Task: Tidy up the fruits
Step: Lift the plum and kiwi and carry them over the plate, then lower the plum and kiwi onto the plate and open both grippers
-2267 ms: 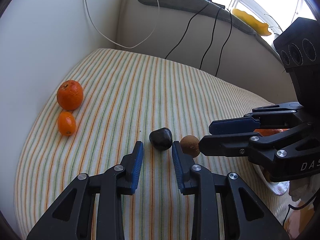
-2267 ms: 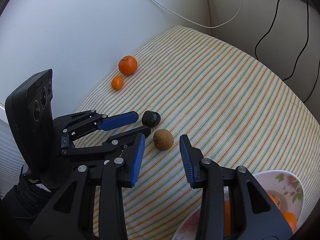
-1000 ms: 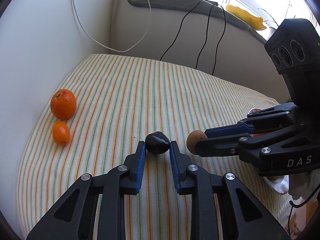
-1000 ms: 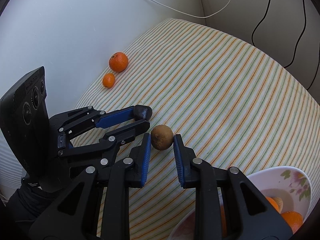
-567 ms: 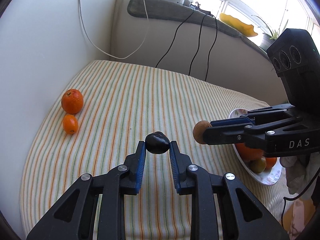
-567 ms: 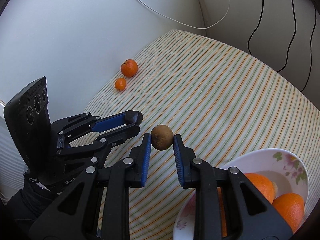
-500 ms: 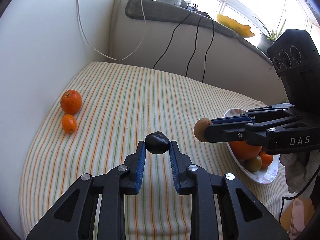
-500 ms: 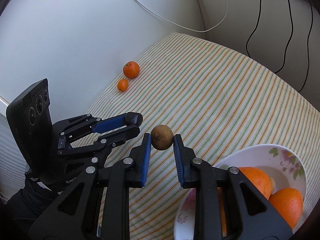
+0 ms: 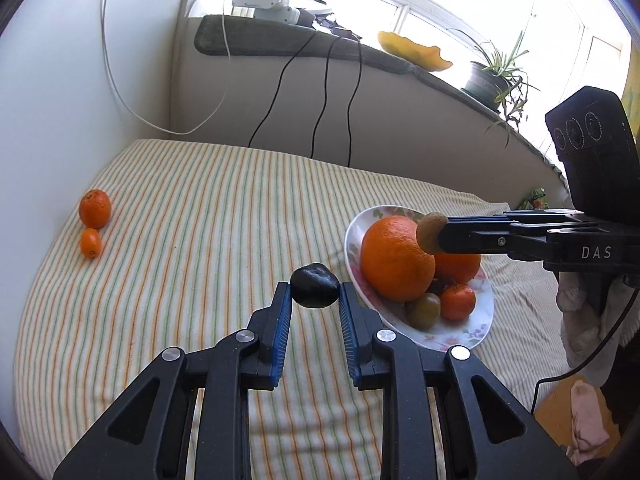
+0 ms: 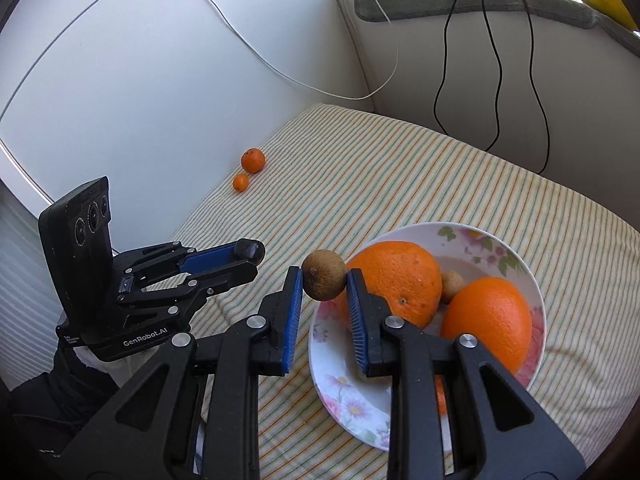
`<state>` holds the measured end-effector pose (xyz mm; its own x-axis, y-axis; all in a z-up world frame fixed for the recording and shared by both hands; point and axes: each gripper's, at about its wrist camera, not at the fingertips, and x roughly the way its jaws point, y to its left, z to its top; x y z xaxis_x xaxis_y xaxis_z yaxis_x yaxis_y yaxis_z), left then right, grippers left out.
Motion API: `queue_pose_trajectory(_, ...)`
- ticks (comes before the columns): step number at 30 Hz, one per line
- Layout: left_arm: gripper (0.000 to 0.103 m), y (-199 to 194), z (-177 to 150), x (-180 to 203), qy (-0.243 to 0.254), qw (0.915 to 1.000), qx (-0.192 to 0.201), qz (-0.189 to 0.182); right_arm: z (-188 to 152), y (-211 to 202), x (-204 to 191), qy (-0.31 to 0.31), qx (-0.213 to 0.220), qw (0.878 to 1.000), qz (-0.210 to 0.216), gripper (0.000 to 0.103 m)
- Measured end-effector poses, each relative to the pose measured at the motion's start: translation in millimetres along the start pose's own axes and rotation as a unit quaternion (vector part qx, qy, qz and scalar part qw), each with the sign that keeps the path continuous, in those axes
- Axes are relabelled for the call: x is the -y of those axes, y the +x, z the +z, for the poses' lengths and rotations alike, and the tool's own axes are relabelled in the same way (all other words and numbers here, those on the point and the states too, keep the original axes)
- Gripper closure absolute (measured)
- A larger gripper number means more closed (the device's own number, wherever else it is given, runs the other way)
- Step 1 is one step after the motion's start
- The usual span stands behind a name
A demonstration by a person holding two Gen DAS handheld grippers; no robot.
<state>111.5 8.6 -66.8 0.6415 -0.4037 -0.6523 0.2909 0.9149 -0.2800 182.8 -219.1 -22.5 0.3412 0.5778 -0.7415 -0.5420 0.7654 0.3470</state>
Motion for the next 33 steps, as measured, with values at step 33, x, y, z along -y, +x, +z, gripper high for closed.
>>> queue_pose_trajectory(33,0.081,22,-25,104,0.058,0.9943,-0.043,-0.078,-83,-44,47,0.027,0.015,0.995,-0.095,0.079)
